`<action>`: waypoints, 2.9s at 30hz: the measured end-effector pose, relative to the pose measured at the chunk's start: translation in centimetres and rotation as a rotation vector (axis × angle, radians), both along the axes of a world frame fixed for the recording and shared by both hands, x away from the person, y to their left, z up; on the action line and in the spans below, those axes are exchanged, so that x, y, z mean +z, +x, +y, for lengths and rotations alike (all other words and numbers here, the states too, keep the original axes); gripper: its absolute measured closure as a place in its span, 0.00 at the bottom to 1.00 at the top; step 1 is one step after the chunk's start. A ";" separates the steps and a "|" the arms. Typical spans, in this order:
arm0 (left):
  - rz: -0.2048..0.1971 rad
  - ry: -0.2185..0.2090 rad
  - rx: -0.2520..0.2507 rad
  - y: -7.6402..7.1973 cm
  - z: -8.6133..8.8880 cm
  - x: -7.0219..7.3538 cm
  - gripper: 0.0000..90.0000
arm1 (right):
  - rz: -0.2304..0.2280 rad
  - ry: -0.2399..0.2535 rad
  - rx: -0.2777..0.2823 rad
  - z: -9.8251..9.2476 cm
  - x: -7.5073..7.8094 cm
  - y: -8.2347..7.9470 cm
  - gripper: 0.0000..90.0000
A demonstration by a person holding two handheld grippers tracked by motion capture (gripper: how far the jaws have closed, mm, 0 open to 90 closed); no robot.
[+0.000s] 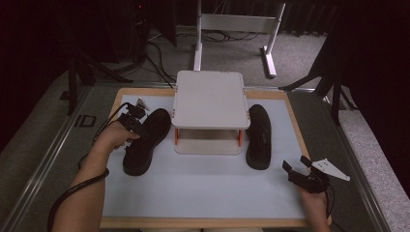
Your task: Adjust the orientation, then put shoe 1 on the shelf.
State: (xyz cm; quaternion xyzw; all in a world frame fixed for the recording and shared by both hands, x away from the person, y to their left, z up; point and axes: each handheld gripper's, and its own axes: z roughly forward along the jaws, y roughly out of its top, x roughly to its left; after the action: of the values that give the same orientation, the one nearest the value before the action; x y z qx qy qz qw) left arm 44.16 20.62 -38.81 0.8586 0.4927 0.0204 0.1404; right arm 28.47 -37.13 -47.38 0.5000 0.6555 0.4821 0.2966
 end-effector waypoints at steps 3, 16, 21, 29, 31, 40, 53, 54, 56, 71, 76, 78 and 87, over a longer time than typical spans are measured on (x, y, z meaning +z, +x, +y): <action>-0.005 -0.001 0.012 -0.3 0.2 0.3 0.93 | 0.001 0.001 0.000 0.0 0.0 0.0 0.20; -0.028 0.034 -0.070 -4.5 1.4 2.0 0.93 | 0.003 0.006 -0.002 -0.1 0.0 0.0 0.20; -0.022 0.081 -0.141 -6.4 0.8 2.5 0.93 | -0.001 0.012 -0.009 -0.2 0.1 0.0 0.20; -0.009 0.073 -0.148 -7.2 0.8 0.3 0.93 | 0.000 0.014 -0.006 -0.2 0.1 0.0 0.20; -0.013 0.052 -0.136 -7.2 1.0 0.2 0.93 | 0.000 0.010 -0.006 -0.1 0.1 0.0 0.20; 0.013 0.027 -0.131 -7.0 1.3 0.3 0.88 | 0.003 0.005 0.000 -0.1 0.0 0.0 0.20; -0.088 -0.070 -0.082 -9.7 4.0 1.4 0.46 | 0.005 0.007 0.003 -0.1 0.0 0.0 0.20; -0.095 -0.082 -0.076 -9.9 4.2 1.4 0.46 | 0.006 0.007 0.003 -0.1 0.0 0.0 0.20; -0.108 -0.099 -0.067 -10.5 4.7 1.5 0.46 | 0.006 0.008 0.003 -0.1 0.0 0.0 0.20; -0.216 -0.241 -0.018 -14.9 7.2 0.1 0.46 | 0.007 0.006 0.001 -0.1 0.0 0.0 0.20; -0.293 -0.310 -0.009 -16.0 7.5 -0.2 0.46 | 0.007 0.007 0.001 -0.1 0.0 0.0 0.20; -0.312 -0.324 -0.004 -16.4 7.6 -0.3 0.46 | 0.007 0.008 0.001 -0.1 0.0 0.0 0.20; -0.428 -0.362 0.001 -18.4 8.3 -2.1 0.46 | 0.010 0.005 0.002 0.0 0.0 0.0 0.20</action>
State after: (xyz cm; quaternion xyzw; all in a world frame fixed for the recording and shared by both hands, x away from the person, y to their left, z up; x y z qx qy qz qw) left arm 25.80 28.89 -40.91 0.7954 0.4480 0.1128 0.3923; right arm 28.51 -37.17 -47.38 0.5025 0.6563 0.4816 0.2914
